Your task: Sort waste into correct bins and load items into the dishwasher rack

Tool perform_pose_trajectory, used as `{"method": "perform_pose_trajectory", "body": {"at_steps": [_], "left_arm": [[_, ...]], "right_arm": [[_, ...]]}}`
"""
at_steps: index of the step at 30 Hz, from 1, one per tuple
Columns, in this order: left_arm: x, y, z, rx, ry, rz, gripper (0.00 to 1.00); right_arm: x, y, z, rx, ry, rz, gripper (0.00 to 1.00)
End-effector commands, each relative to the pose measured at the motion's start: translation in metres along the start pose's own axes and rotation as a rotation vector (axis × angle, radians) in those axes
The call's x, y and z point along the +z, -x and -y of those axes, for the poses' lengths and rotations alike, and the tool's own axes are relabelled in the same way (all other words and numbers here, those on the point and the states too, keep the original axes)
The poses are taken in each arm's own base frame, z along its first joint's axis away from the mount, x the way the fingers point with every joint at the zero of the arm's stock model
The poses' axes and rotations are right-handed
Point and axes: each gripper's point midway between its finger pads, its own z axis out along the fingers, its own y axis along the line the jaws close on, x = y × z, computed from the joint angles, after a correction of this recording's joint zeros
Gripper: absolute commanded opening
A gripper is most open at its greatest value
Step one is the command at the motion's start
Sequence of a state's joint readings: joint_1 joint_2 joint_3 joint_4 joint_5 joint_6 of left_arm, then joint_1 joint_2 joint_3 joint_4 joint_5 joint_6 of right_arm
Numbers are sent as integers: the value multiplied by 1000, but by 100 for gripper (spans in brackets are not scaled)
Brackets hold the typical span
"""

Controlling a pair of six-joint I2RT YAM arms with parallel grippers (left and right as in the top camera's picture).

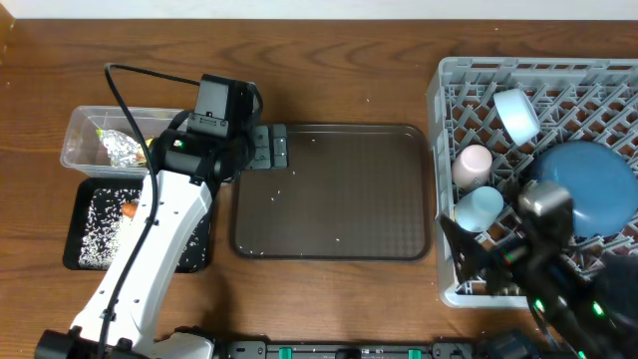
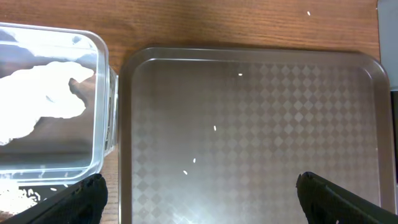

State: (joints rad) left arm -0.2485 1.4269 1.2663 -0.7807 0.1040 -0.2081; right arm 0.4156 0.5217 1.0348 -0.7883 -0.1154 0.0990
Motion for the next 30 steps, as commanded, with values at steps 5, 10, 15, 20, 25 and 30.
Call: {"method": "perform_pose_trajectory", "body": {"at_steps": [5, 10, 15, 20, 25, 30], "left_arm": [[-7, 9, 0, 7, 6, 29, 100], [-7, 9, 0, 7, 6, 29, 100], [-7, 9, 0, 7, 6, 29, 100], [-7, 9, 0, 7, 6, 29, 100], [-7, 9, 0, 7, 6, 29, 100], [-7, 9, 0, 7, 6, 29, 100]], "right_arm": [[-21, -12, 4, 19, -26, -4, 99], [-51, -27, 17, -9, -118, 11, 99], [-80, -25, 22, -53, -186, 111, 99], [-97, -30, 25, -131, -239, 203, 99], [-90, -32, 34, -137, -290, 298, 99], [-65, -35, 47, -135, -317, 316, 99]]}}
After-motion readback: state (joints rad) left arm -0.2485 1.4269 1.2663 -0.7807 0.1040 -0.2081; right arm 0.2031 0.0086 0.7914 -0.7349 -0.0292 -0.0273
